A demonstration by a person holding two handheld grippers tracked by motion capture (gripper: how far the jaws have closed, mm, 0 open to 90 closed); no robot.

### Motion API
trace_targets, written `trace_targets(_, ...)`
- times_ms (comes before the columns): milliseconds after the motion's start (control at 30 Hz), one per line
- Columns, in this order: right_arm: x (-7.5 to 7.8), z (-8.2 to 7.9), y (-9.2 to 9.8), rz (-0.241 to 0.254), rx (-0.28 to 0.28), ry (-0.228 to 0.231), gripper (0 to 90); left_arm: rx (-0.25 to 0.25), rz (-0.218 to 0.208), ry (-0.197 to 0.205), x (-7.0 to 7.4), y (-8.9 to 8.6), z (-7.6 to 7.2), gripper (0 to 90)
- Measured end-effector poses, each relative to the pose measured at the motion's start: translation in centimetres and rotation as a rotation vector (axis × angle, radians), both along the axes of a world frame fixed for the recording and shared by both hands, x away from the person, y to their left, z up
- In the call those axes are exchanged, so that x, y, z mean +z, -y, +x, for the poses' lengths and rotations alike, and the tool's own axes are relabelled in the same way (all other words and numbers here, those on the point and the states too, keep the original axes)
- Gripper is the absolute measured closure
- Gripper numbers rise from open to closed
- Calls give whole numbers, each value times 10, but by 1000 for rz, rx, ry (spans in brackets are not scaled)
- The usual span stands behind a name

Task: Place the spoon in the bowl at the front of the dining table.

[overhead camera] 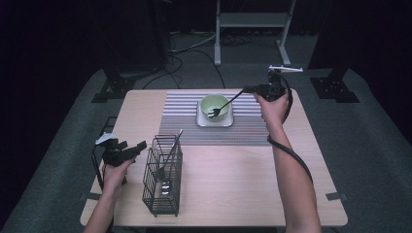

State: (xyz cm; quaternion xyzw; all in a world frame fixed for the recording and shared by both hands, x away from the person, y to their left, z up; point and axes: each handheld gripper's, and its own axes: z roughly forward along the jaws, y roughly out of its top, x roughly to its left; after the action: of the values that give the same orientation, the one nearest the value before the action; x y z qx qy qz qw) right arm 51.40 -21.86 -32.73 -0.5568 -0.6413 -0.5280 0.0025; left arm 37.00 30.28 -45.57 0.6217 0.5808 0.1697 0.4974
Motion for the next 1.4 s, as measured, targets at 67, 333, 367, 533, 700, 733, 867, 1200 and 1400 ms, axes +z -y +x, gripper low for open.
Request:
trace_targets(67, 0, 1, 0, -4, -4, 1, 888, 3, -2, 2, 0, -1, 0, 0)
trace_targets(333, 2, 6, 2, -9, -22, 0, 888, 2, -5, 1, 0, 0, 0, 0)
trace_targets(367, 3, 6, 2, -11, -23, 1, 888, 3, -6, 1, 0, 0, 0, 0)
trace_targets(533, 2, 11, 2, -11, -36, -5, 888, 0, -3, 1, 0, 0, 0, 0)
trace_targets(700, 2, 15, 3, -21, -54, -9, 888, 1, -3, 1, 0, 0, 0, 0)
trace_targets(733, 1, 16, 2, -25, -57, -10, 888, 1, -3, 3, 0, -1, 0, 0)
trace_targets(867, -2, 18, 1, -37, -66, -16, 888, 4, -6, 3, 1, -1, 0, 0)
trace_targets(1200, -10, 20, 0, -41, -78, -24, 888, 0, -5, 3, 1, 0, -1, 0)
trace_targets(1400, -17, 22, -3, -56, -84, -28, 888, 1, -6, 2, 1, 0, -1, 0)
